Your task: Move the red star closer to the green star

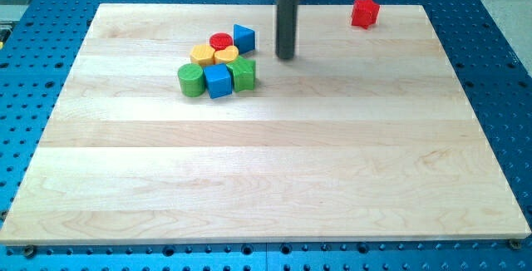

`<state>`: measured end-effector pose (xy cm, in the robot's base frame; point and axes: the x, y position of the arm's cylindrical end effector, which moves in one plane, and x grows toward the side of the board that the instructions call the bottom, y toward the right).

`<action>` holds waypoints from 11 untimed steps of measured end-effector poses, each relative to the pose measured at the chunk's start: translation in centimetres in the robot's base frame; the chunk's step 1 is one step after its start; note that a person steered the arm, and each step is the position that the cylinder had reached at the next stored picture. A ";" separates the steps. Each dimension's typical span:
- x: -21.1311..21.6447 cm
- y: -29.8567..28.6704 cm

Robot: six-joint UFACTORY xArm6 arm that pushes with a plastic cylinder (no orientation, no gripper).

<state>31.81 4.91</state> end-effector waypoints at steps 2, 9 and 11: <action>-0.8 6.6; -6.0 4.3; -8.5 2.8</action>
<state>23.30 7.74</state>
